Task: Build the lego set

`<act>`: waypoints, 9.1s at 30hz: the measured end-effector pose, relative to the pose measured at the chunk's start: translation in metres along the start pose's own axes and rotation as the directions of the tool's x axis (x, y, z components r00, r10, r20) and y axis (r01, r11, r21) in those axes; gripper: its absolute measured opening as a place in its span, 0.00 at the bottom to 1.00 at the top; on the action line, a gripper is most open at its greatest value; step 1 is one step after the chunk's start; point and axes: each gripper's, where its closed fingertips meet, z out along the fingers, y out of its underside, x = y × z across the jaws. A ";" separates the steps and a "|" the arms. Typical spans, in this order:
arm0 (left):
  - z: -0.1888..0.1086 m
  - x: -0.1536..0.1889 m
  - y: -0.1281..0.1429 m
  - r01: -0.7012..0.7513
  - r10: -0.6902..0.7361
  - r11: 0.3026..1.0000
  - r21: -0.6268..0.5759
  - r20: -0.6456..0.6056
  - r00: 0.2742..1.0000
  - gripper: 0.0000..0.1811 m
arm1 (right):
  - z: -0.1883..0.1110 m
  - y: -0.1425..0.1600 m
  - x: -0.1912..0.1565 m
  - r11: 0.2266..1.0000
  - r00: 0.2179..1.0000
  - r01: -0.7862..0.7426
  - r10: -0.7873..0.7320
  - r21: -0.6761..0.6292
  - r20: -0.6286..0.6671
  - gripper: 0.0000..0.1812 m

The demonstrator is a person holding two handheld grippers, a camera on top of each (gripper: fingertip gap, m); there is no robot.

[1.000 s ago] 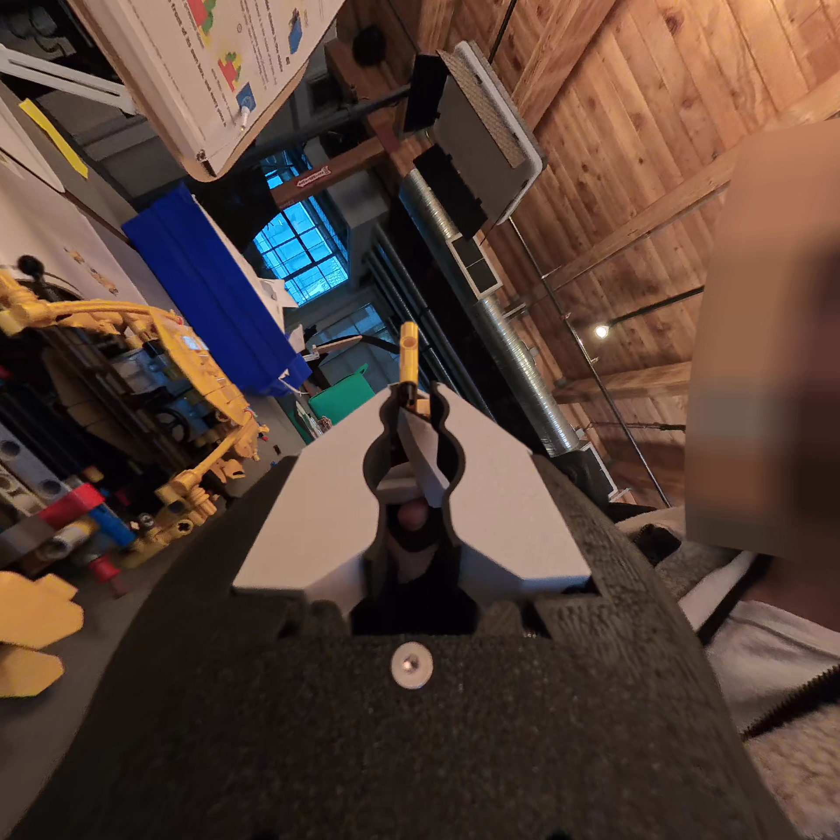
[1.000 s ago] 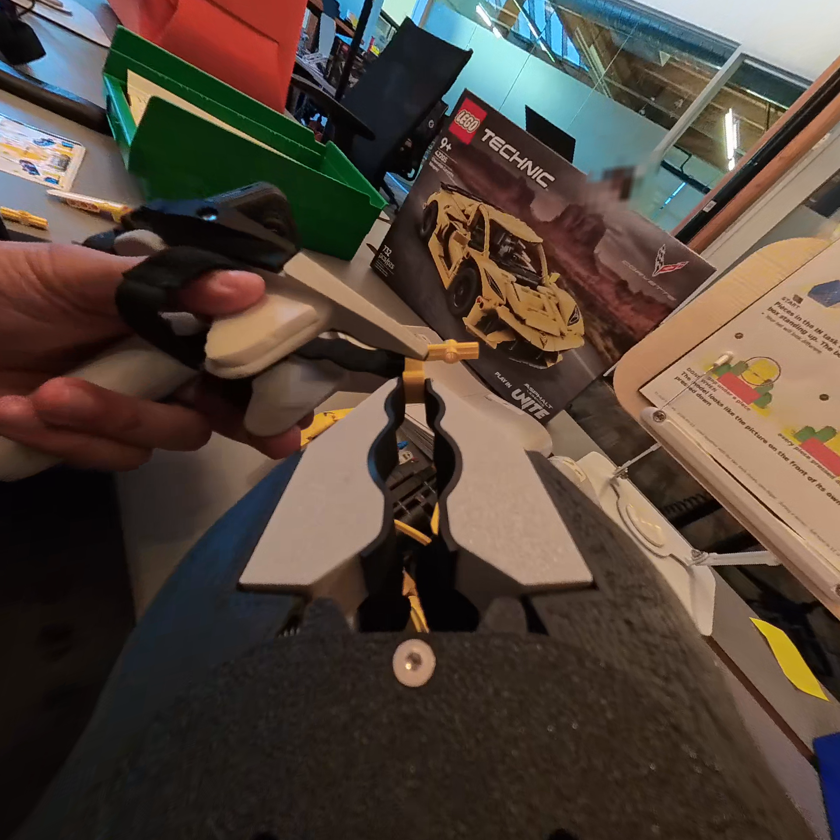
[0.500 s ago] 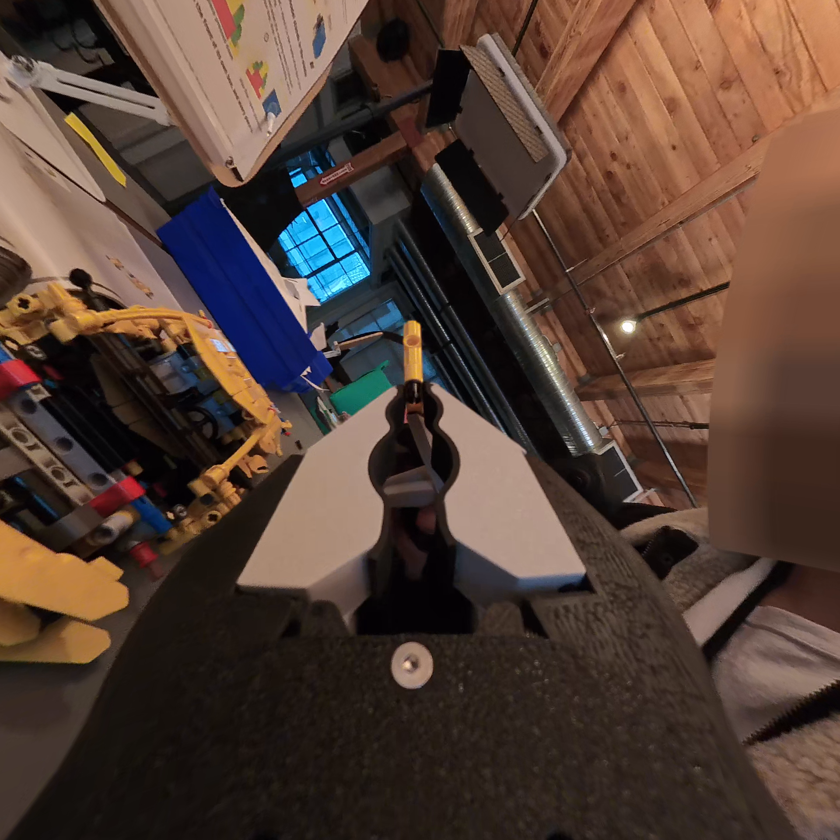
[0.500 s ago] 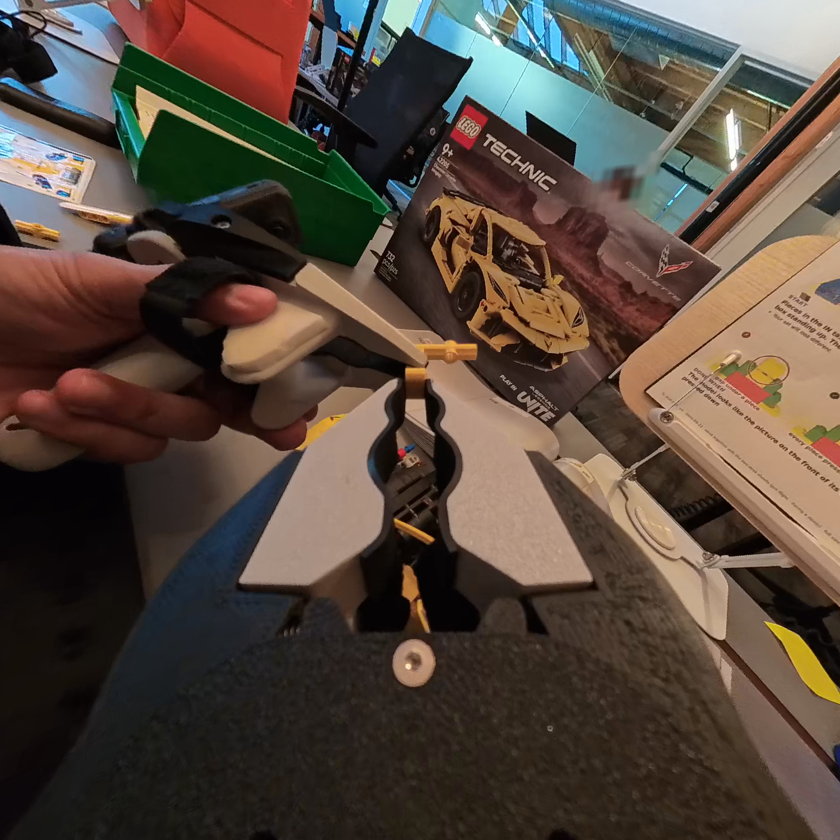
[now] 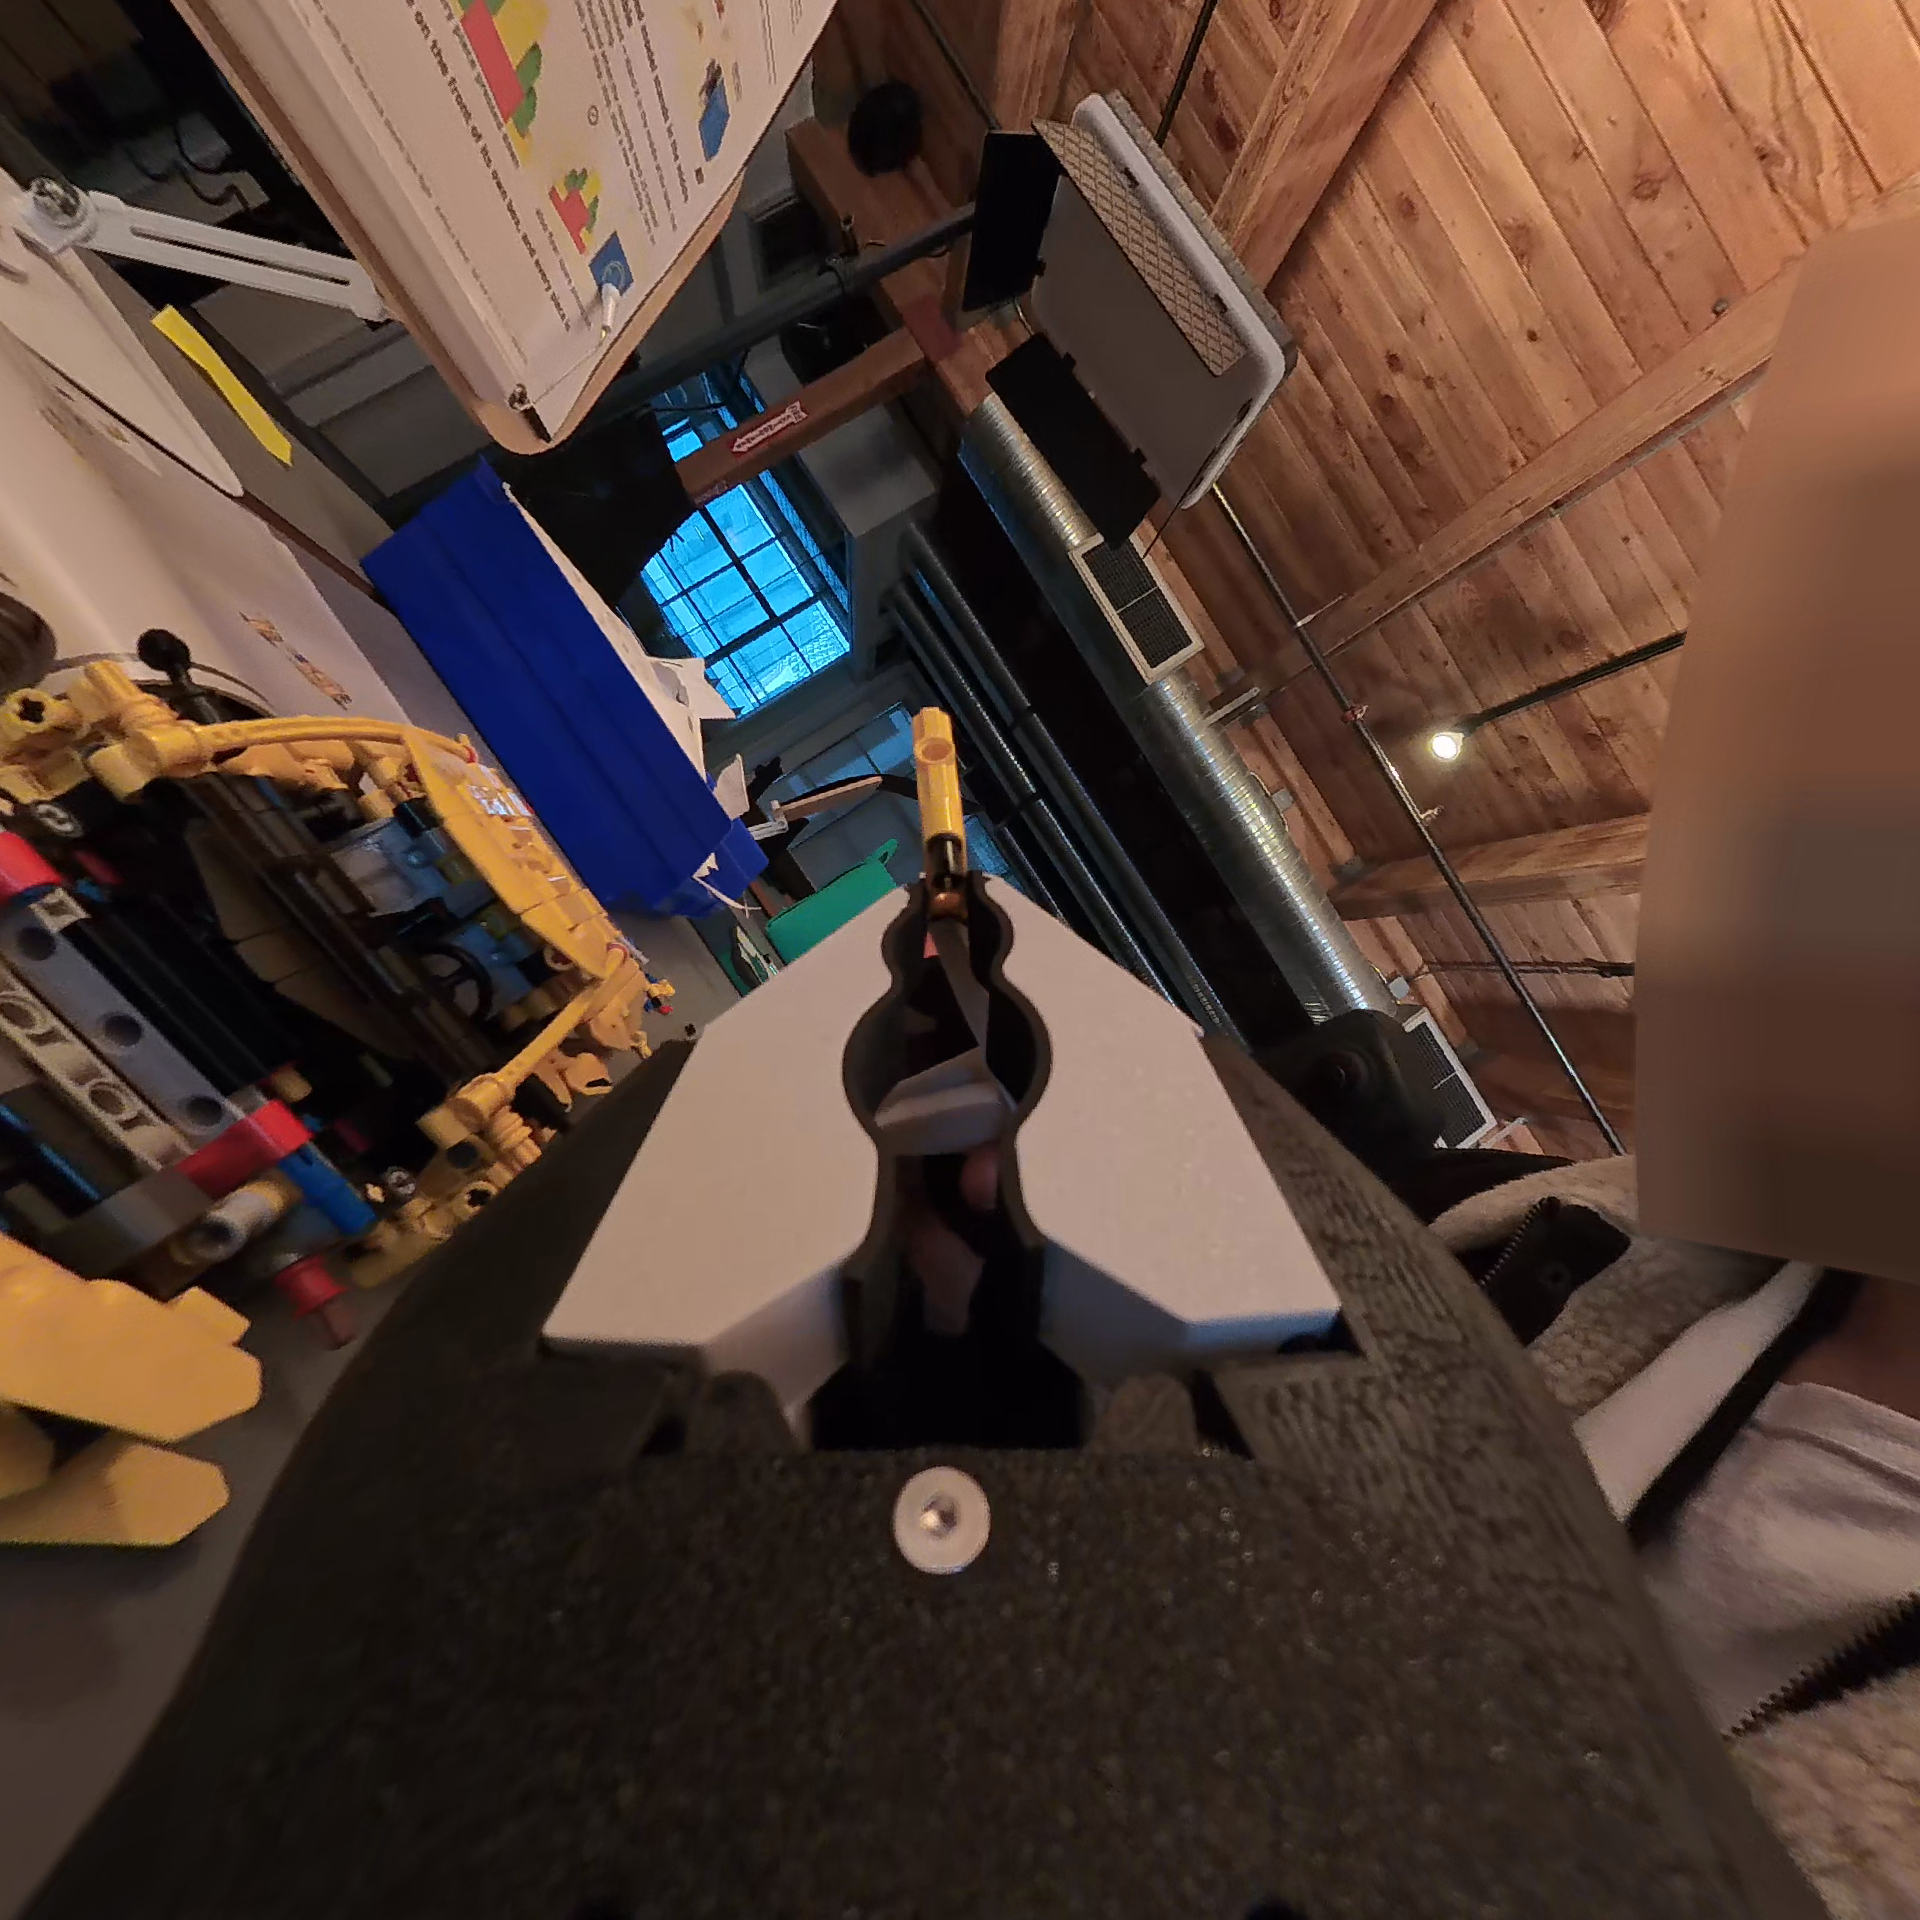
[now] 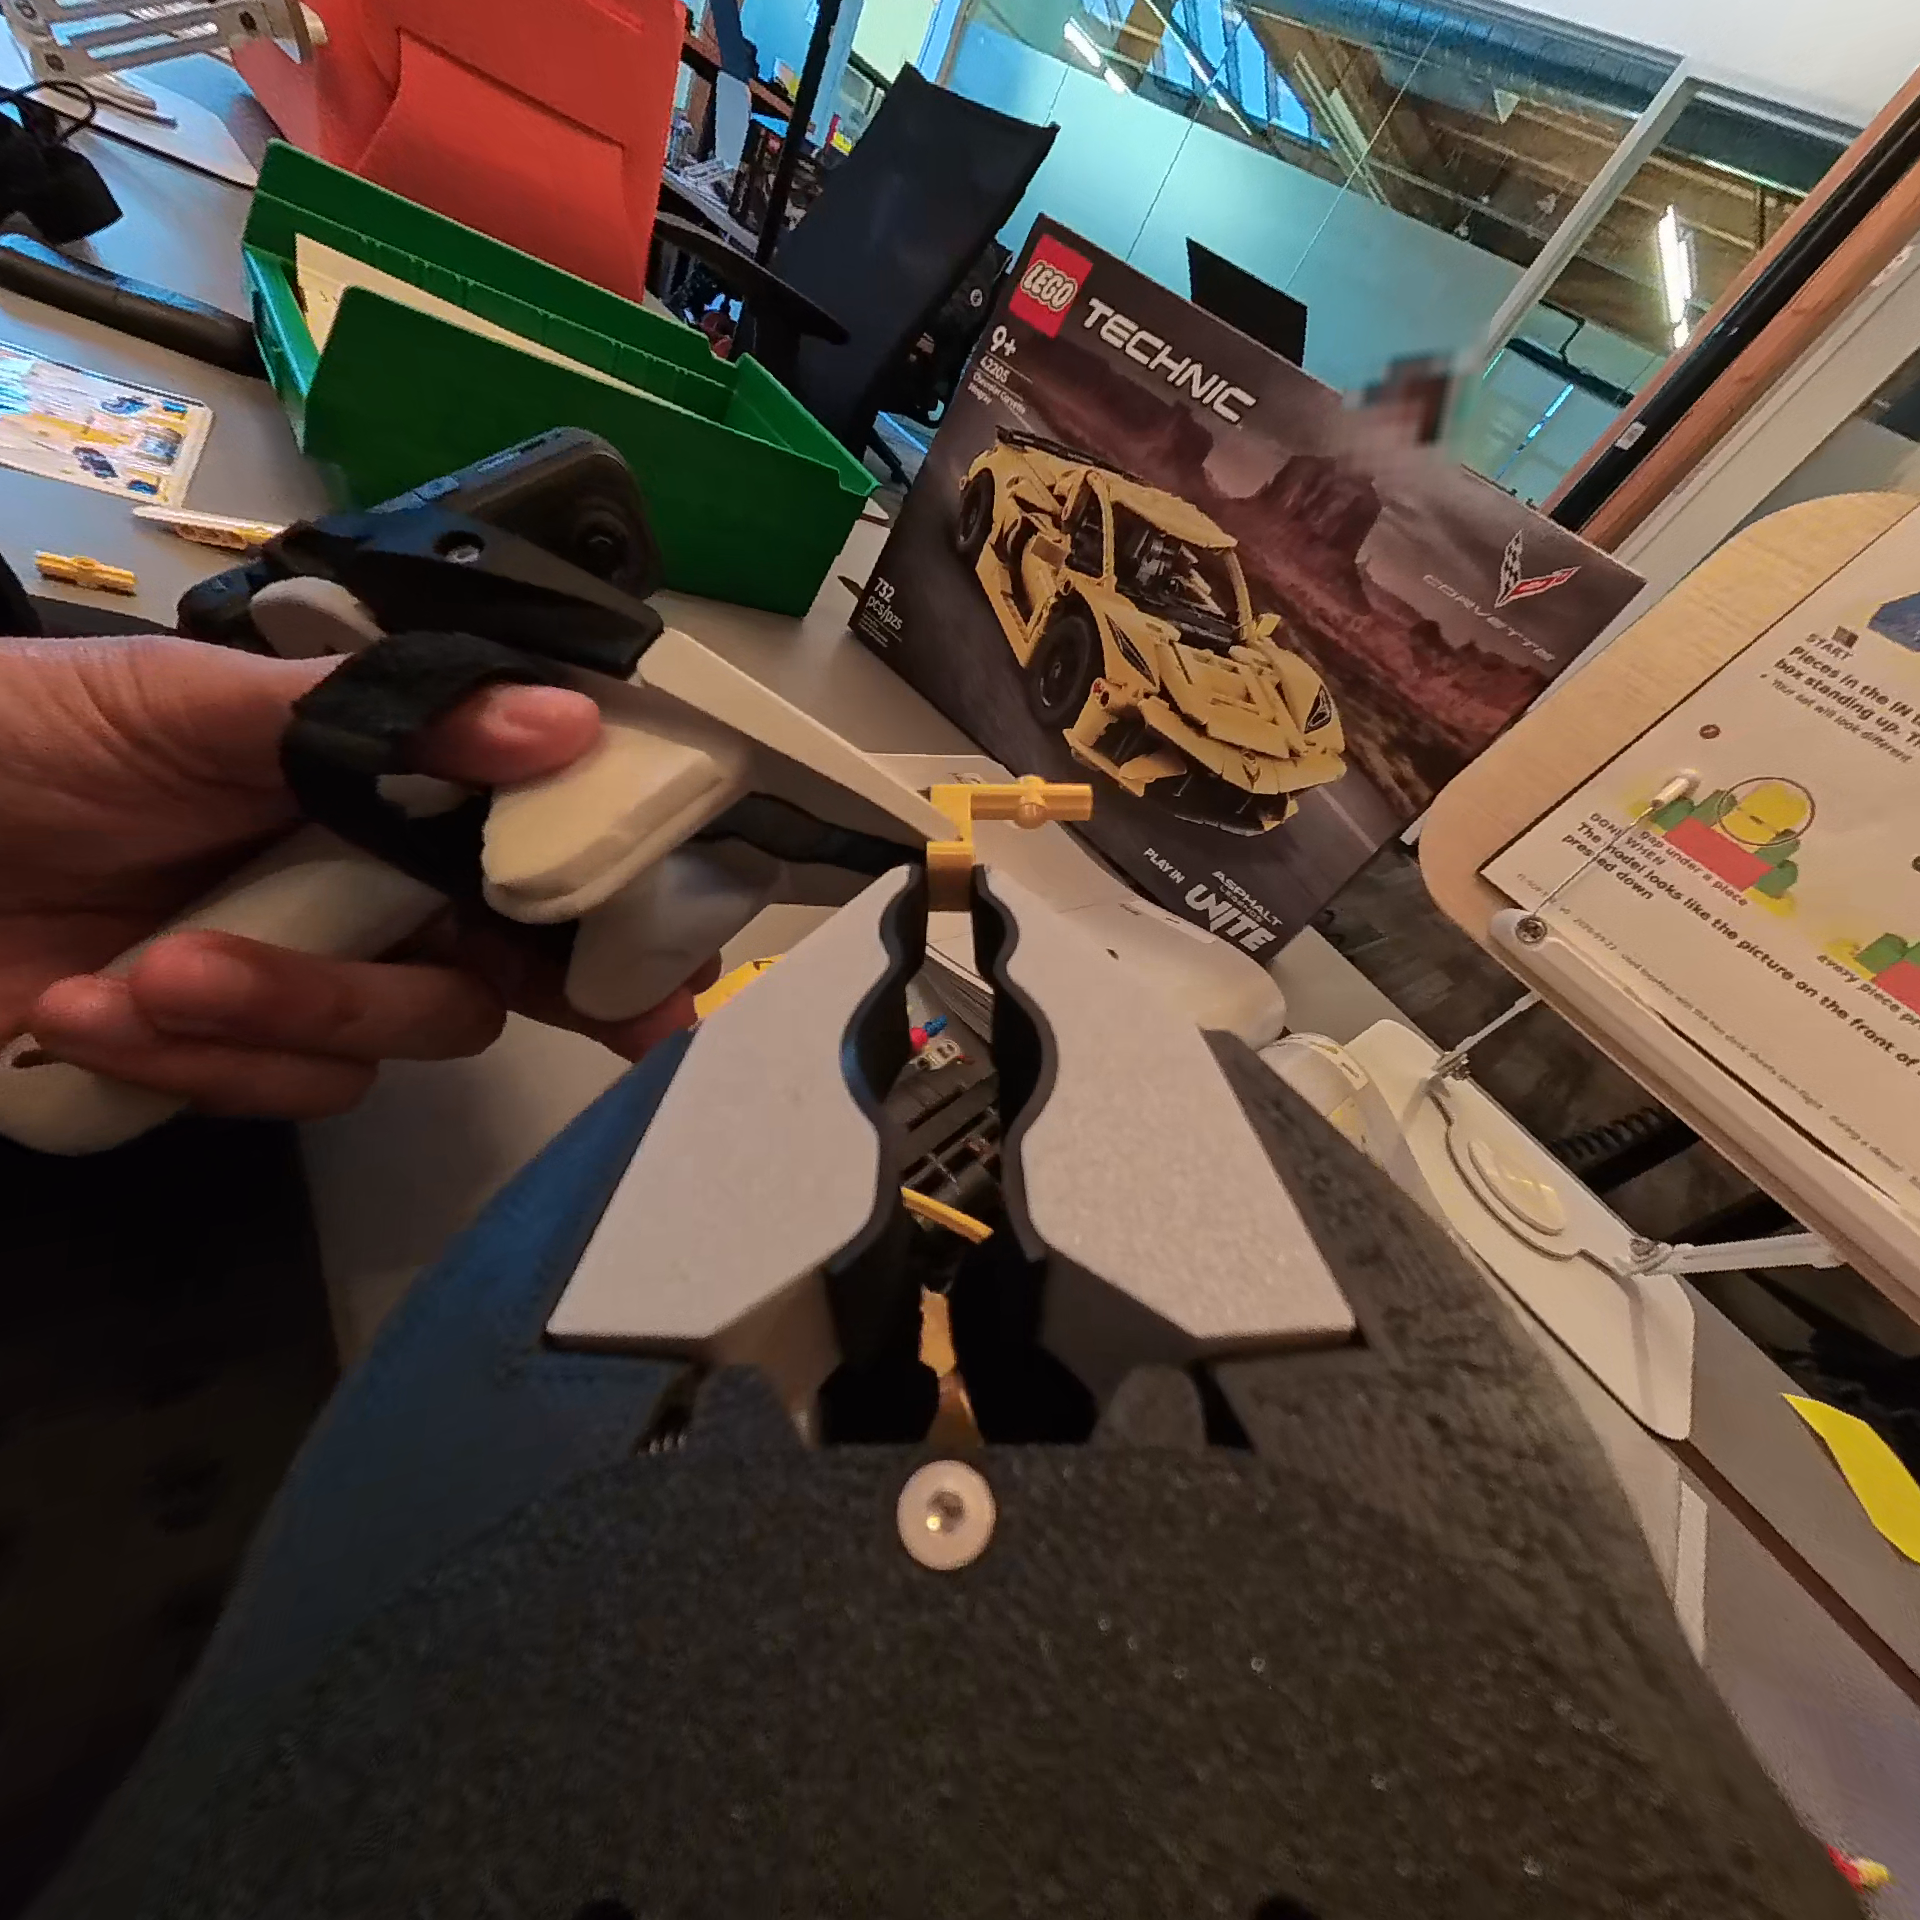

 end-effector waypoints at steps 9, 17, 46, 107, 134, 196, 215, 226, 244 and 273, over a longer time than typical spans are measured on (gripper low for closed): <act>0.000 0.003 0.000 -0.013 0.013 1.000 -0.002 -0.023 1.000 0.04 | -0.001 -0.002 -0.002 0.998 0.998 -0.055 0.055 0.012 0.028 0.04; 0.000 0.000 -0.001 -0.028 0.028 1.000 0.008 0.002 1.000 0.04 | 0.000 0.000 -0.002 1.000 1.000 -0.026 0.026 0.003 0.008 0.04; -0.049 -0.020 0.004 -0.279 0.363 0.885 -0.373 0.174 0.916 0.04 | -0.083 0.128 -0.066 0.846 0.626 0.029 0.400 -0.532 0.669 0.15; -0.049 -0.021 0.003 -0.254 0.327 0.901 -0.352 0.168 0.930 0.04 | -0.059 0.130 -0.066 0.935 0.726 0.153 0.114 -0.321 0.678 0.00; -0.049 -0.020 0.004 -0.256 0.331 0.899 -0.356 0.167 0.929 0.04 | -0.066 0.115 -0.093 0.898 0.548 0.062 0.334 -0.436 0.767 0.12; -0.048 -0.020 0.009 -0.240 0.315 0.896 -0.375 0.154 0.936 0.04 | -0.067 0.118 -0.093 0.943 0.486 0.201 0.138 -0.264 0.863 0.09; -0.039 -0.016 0.026 -0.158 0.214 0.890 -0.427 0.085 0.973 0.04 | -0.012 0.031 -0.035 0.953 0.870 0.303 -0.279 0.004 0.407 0.08; -0.038 -0.024 0.043 -0.102 0.184 0.845 -0.525 0.106 0.977 0.04 | -0.021 0.042 -0.038 0.807 0.733 0.590 -0.547 0.022 0.404 0.08; -0.040 -0.039 0.049 -0.098 0.242 0.817 -0.569 0.184 0.953 0.04 | -0.072 0.126 -0.072 0.906 0.669 0.314 0.000 -0.283 0.744 0.09; -0.040 -0.036 0.049 0.026 0.083 0.836 -0.549 0.172 0.982 0.04 | -0.031 0.062 -0.042 0.925 0.809 0.374 -0.289 -0.068 0.511 0.08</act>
